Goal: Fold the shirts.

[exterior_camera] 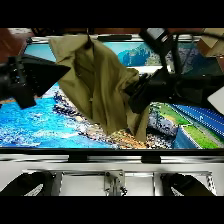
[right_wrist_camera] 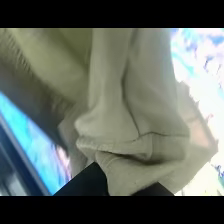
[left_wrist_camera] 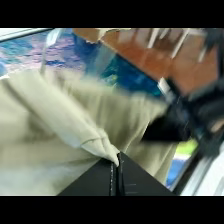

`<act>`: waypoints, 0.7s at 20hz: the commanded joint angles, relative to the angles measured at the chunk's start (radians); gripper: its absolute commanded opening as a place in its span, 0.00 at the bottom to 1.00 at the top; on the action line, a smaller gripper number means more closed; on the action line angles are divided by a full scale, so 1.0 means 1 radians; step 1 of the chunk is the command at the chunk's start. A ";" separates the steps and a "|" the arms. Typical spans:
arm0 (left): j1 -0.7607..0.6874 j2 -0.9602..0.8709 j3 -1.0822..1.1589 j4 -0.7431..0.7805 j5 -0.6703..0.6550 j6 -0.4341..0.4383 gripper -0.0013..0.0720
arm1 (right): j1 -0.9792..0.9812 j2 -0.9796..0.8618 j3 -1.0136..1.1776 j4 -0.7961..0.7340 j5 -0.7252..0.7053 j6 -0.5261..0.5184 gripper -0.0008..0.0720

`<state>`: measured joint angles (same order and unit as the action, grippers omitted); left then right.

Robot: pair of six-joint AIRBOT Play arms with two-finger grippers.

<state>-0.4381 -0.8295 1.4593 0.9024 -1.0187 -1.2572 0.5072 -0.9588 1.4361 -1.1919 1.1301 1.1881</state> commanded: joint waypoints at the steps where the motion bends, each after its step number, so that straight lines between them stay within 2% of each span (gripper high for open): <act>1: -0.003 0.072 0.008 0.197 -0.093 -0.051 0.07 | 0.001 0.030 0.054 0.004 -0.098 0.013 0.08; 4: -0.003 0.091 0.008 0.422 -0.090 -0.109 0.08 | 0.001 0.073 0.096 0.008 -0.101 0.016 0.08; 5: -0.003 0.088 0.008 0.434 -0.077 -0.108 0.15 | 0.001 0.087 0.107 0.016 -0.106 0.021 0.08; 6: -0.005 0.084 0.008 0.425 -0.051 -0.109 0.39 | 0.001 0.099 0.117 0.021 -0.115 0.024 0.08; 7: -0.006 0.082 0.008 0.406 -0.018 -0.109 0.75 | 0.001 0.111 0.128 0.019 -0.129 0.032 0.08; 8: -0.006 0.082 0.008 0.403 0.024 -0.109 0.97 | 0.001 0.117 0.141 0.018 -0.145 0.039 0.08; 11: -0.006 0.092 0.008 0.403 0.172 -0.109 1.00 | 0.001 0.121 0.201 -0.067 -0.155 0.149 0.08; 12: -0.006 0.094 0.008 0.404 0.206 -0.109 1.00 | 0.001 0.121 0.228 -0.165 -0.149 0.232 0.08; 14: -0.005 0.097 0.008 0.404 0.233 -0.109 1.00 | 0.001 0.121 0.285 -0.480 -0.095 0.433 0.08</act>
<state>-0.4431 -0.7383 1.4666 1.2942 -0.8764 -1.3624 0.5087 -0.8429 1.6562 -1.3525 0.9997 1.3922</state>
